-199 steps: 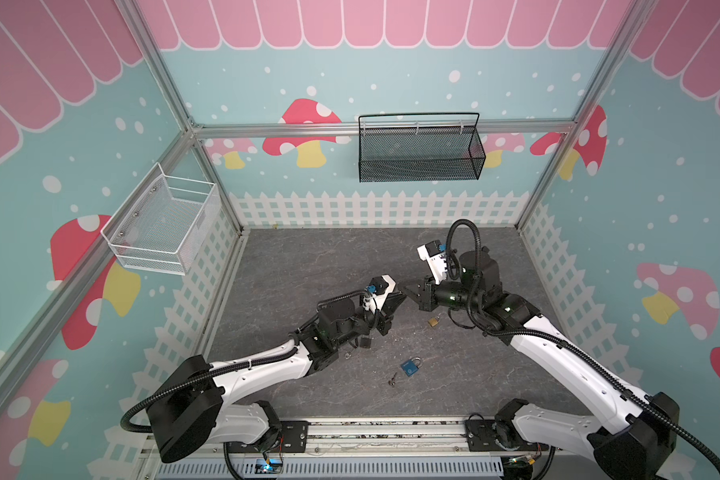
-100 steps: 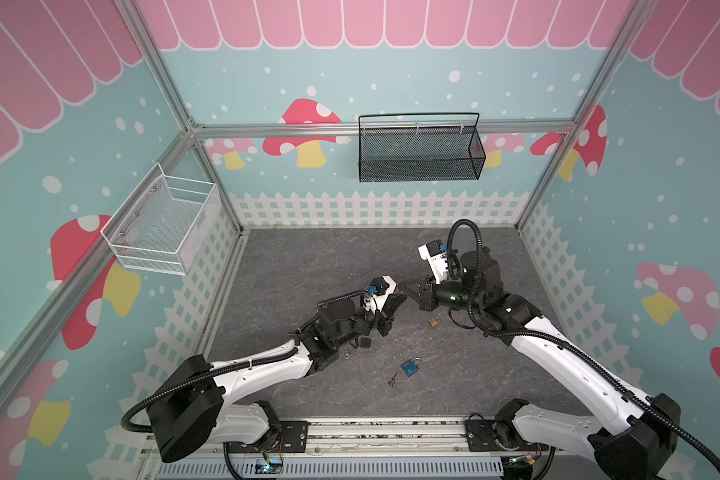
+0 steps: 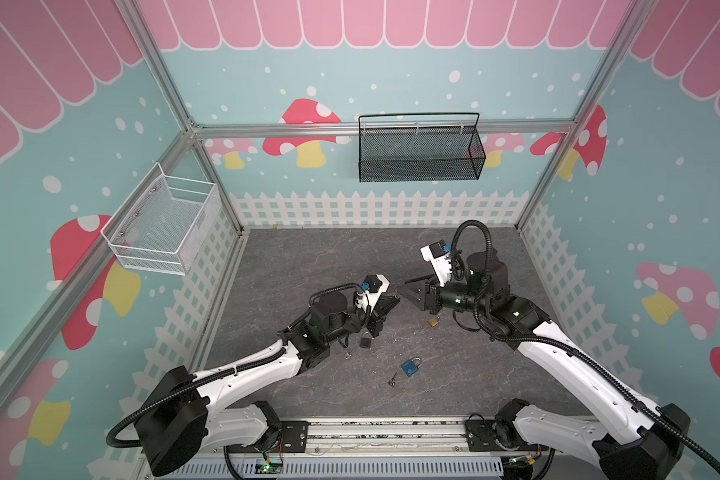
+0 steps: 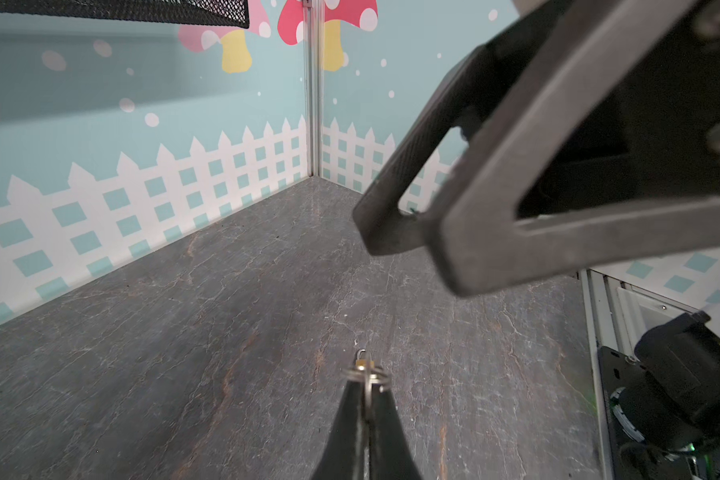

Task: Unlock with the key

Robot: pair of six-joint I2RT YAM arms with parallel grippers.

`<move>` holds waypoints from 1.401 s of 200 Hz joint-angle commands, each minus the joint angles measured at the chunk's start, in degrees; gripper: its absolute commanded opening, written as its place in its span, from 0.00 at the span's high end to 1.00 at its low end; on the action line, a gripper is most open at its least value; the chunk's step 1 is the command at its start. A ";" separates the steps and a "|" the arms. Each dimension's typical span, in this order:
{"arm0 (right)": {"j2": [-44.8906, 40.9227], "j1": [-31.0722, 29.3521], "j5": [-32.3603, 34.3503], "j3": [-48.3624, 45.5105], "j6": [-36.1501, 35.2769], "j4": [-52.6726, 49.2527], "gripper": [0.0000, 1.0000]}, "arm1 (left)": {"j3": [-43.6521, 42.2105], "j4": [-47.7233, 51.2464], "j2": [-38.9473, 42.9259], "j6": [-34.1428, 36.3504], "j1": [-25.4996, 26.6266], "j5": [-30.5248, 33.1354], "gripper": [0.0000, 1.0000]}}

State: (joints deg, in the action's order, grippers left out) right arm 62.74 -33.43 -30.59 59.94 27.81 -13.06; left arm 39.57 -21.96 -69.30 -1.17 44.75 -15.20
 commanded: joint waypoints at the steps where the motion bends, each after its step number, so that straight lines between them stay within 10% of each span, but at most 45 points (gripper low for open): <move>1: -0.95 -0.06 -6.99 0.28 -5.29 1.95 0.58 | 1.86 5.22 2.42 0.79 -1.70 -6.99 1.00; 280: 2.08 0.46 -13.03 -6.51 -11.90 6.42 0.88 | 7.70 5.43 1.98 -0.65 -3.86 -19.08 1.00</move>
State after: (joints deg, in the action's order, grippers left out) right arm 65.08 -33.32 -43.24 54.87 17.47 -5.02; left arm 44.40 -12.10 -67.31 -1.50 41.34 -32.01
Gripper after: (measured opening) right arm 0.141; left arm 0.047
